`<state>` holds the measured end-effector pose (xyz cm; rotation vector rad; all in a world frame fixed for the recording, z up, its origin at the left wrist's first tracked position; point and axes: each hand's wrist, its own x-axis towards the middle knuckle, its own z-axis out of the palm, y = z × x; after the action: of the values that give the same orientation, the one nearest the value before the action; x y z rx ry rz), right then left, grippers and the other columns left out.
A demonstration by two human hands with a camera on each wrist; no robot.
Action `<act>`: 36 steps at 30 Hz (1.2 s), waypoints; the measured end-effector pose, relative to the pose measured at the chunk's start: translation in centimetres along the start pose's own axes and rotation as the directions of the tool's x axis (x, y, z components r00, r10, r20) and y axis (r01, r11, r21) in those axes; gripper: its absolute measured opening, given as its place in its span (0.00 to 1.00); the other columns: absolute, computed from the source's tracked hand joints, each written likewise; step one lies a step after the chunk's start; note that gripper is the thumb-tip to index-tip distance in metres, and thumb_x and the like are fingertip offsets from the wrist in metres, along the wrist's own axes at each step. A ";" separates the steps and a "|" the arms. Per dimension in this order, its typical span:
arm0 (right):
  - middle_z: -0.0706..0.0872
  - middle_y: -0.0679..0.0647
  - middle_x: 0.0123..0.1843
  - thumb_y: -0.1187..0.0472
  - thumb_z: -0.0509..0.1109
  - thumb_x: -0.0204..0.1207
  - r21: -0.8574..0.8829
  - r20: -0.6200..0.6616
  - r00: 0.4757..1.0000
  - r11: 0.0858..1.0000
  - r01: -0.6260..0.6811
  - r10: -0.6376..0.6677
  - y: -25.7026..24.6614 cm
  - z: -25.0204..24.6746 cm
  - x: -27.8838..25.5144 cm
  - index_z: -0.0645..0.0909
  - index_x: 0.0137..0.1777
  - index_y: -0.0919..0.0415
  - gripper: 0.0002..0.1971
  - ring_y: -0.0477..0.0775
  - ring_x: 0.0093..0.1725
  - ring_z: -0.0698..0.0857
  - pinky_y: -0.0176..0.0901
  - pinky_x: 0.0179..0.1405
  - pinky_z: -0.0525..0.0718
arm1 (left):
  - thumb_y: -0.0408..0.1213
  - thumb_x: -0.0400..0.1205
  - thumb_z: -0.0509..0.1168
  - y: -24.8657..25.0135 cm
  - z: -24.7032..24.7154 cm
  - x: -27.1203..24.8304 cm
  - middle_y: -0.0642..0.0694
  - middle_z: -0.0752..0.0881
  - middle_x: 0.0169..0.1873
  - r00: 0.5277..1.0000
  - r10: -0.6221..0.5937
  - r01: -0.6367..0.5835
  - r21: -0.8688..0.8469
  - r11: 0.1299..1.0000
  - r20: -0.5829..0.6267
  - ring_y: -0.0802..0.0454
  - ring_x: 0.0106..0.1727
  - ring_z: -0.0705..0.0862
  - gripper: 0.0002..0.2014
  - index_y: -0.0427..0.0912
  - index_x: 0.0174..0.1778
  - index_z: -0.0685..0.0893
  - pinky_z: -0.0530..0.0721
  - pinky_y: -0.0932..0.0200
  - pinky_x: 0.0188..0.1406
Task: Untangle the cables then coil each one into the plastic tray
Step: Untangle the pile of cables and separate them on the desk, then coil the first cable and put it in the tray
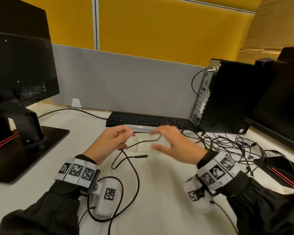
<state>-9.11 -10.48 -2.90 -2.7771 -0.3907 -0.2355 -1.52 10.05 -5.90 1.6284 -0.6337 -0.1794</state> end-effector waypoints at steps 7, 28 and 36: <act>0.66 0.46 0.22 0.51 0.60 0.81 0.755 0.006 0.990 0.649 -0.095 0.137 -1.9 -1.6 0.0 0.68 0.29 0.56 0.19 0.46 0.21 0.68 0.45 0.49 0.83 | 0.39 0.81 0.64 -0.1 -1.2 0.3 0.56 0.79 0.24 0.996 0.021 -0.019 0.013 1.000 -0.091 0.60 0.30 0.78 0.08 0.44 0.37 0.83 0.82 0.67 0.39; 0.68 0.47 0.19 0.39 0.70 0.64 0.102 -0.373 0.909 0.982 -0.159 0.186 0.9 -7.2 -3.3 0.69 0.22 0.57 0.24 0.43 0.19 0.68 0.26 0.25 0.75 | 0.44 0.70 0.76 2.6 -1.4 -1.0 0.51 0.65 0.18 0.990 0.030 -0.019 -0.080 0.997 0.134 0.56 0.20 0.63 0.15 0.37 0.33 0.79 0.83 0.62 0.33; 0.71 0.56 0.22 0.27 0.55 0.67 -0.050 -0.570 0.737 0.879 -0.474 0.364 7.3 -9.4 -6.4 0.72 0.27 0.66 0.37 0.53 0.22 0.71 0.52 0.28 0.78 | 0.46 0.70 0.69 2.1 -4.3 -0.6 0.48 0.63 0.20 0.992 -0.038 0.034 -0.035 0.999 -0.123 0.56 0.20 0.60 0.16 0.34 0.32 0.79 0.64 0.66 0.21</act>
<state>-14.15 -21.84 2.44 -2.7129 0.4321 -0.9653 -0.67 14.00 -3.26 1.6063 -0.5040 -0.1134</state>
